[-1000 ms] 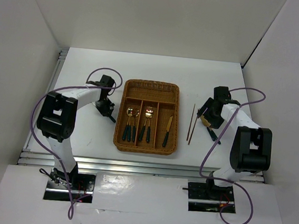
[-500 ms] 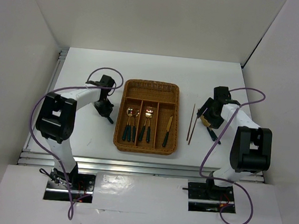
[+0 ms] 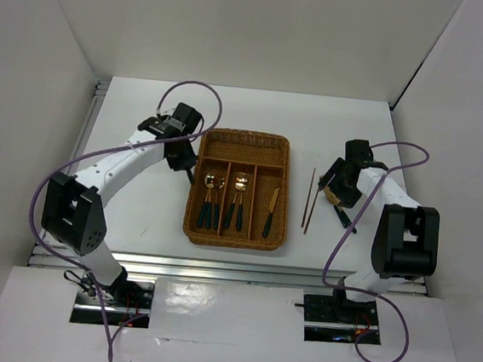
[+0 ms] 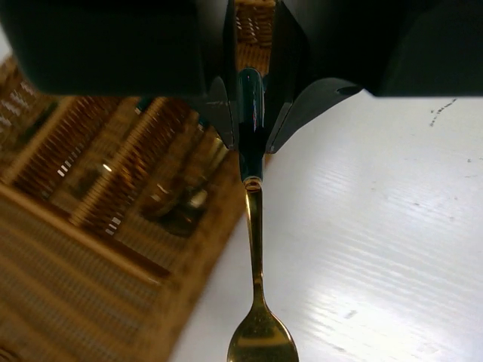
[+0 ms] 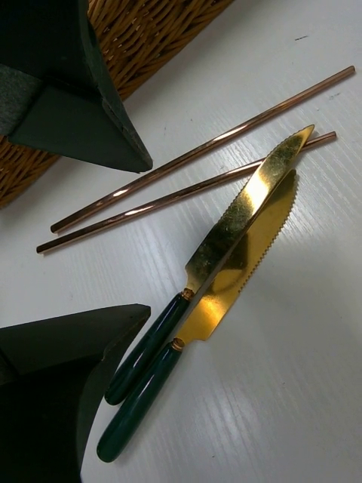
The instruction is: Sort the eating utensils into containers
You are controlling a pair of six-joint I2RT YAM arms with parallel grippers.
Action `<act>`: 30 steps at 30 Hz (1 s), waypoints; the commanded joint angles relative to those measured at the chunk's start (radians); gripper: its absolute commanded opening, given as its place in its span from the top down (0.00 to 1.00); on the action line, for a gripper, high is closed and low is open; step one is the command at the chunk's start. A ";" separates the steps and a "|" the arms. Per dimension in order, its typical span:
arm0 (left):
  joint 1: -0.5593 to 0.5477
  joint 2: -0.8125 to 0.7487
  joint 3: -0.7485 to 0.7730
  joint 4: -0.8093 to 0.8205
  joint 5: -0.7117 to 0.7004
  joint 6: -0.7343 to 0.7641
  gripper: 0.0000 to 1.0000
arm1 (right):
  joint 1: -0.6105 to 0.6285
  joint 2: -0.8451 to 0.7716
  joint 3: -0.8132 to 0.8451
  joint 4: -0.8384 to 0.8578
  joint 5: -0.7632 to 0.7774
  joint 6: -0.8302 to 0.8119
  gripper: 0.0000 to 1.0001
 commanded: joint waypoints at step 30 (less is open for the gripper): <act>-0.438 0.248 0.096 0.133 0.163 0.117 0.73 | -0.007 -0.190 -0.121 -0.067 0.115 0.029 0.21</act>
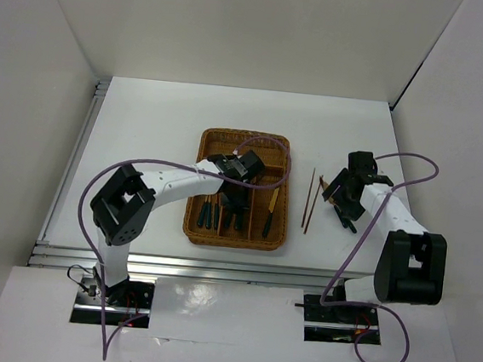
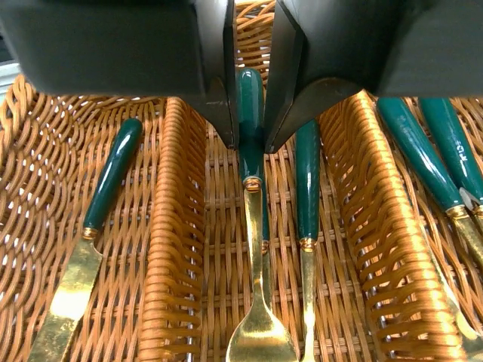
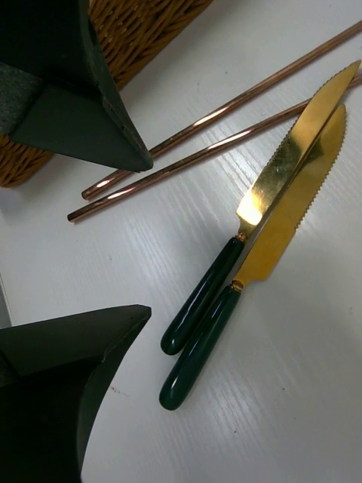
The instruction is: Sort the eating utensils into containers
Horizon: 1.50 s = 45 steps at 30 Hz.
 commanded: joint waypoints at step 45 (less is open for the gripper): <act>0.024 0.037 0.273 -0.141 -0.088 0.108 0.39 | -0.006 0.303 0.026 0.073 -0.003 -0.058 0.78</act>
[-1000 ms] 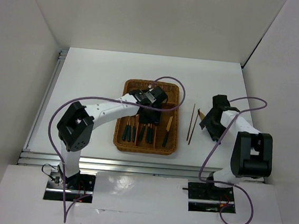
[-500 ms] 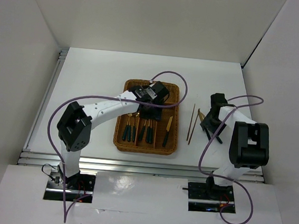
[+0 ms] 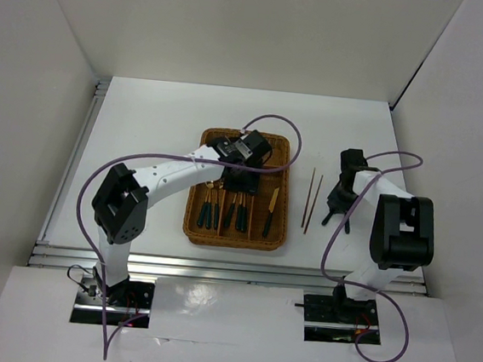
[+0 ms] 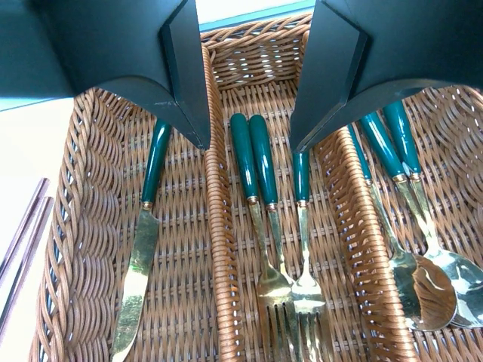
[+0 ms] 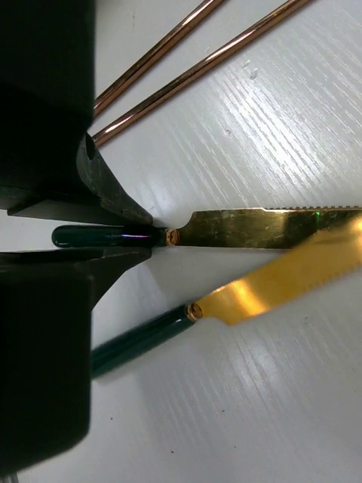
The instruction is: Sort the eating utensils into containers
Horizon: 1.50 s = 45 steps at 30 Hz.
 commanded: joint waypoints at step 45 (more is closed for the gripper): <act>0.437 -0.520 -0.356 0.080 0.036 0.095 0.36 | 0.567 -0.029 0.191 -0.107 -0.160 0.180 0.69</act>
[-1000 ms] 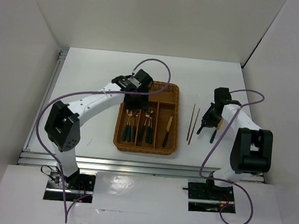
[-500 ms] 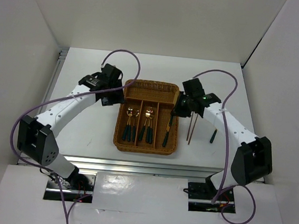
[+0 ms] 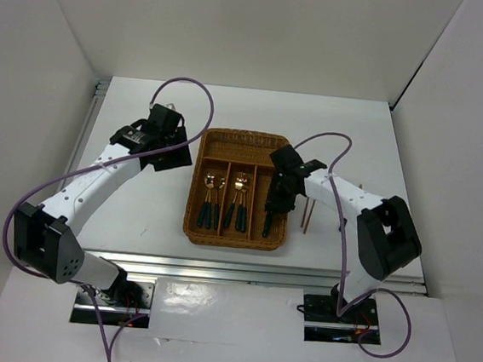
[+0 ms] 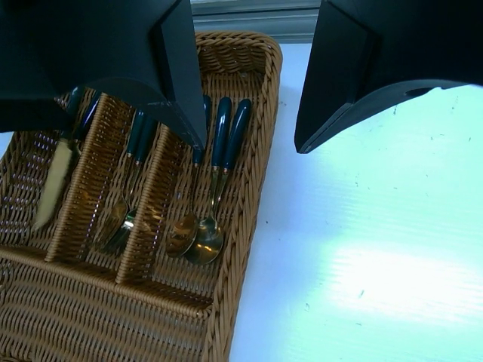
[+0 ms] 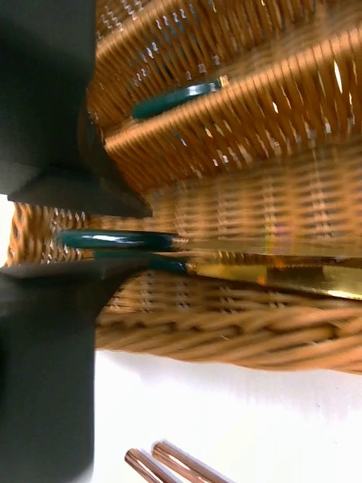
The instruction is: Sort the eating utensils into containers
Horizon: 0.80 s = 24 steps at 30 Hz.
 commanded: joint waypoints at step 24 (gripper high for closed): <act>0.037 0.081 0.059 0.032 0.029 0.071 0.34 | -0.565 -0.136 -0.010 -0.133 0.167 -0.113 0.43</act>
